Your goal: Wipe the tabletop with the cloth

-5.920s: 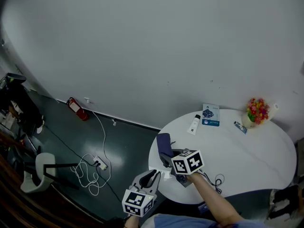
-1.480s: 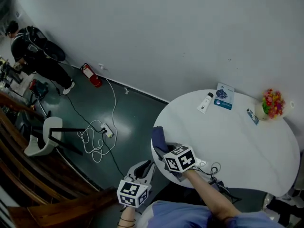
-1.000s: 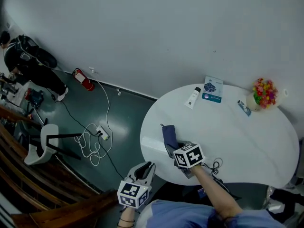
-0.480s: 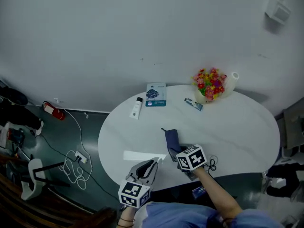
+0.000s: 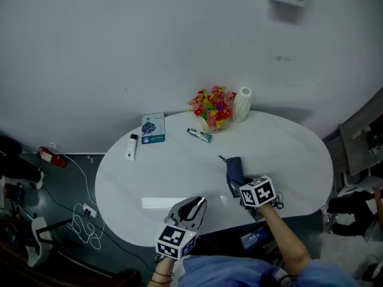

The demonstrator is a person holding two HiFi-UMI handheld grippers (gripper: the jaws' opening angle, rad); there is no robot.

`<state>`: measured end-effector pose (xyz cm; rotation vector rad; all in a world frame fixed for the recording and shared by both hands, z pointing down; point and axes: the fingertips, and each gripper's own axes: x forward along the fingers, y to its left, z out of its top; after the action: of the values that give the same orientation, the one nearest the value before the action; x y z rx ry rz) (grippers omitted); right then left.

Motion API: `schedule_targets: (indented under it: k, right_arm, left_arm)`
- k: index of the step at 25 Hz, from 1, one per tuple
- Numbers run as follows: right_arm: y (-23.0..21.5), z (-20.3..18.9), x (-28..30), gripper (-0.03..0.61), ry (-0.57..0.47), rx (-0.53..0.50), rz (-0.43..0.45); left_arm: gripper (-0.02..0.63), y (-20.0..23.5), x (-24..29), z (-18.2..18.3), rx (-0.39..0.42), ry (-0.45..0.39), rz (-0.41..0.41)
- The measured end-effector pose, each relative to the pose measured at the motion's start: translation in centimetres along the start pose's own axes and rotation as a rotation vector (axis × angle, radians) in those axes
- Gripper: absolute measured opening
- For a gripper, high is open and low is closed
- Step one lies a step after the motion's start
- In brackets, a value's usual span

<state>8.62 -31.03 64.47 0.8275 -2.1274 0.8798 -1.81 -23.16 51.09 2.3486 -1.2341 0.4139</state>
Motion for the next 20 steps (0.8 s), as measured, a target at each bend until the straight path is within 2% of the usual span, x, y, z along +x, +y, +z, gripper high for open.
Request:
schedule_targets:
  k: [4, 10, 15, 20]
  right_arm:
    - [-6.9, -1.1, -3.5, 0.061, -0.014, 0.043, -0.072]
    - [-17.3, -3.0, -10.1, 0.061, -0.053, 0.163, -0.211]
    - [-25.5, -5.7, -15.0, 0.061, -0.073, 0.238, -0.342]
    - [-32.1, -8.5, -19.3, 0.061, -0.047, 0.263, -0.443]
  left_arm:
    - [0.049, -3.7, 3.6, 1.1, 0.026, 0.005, -0.060]
    - [0.049, -8.2, 7.2, 1.3, 0.050, 0.038, -0.116]
    - [0.049, -10.1, 8.7, 0.8, 0.067, 0.080, -0.136]
    - [0.049, -10.8, 9.3, 1.1, 0.096, 0.102, -0.131]
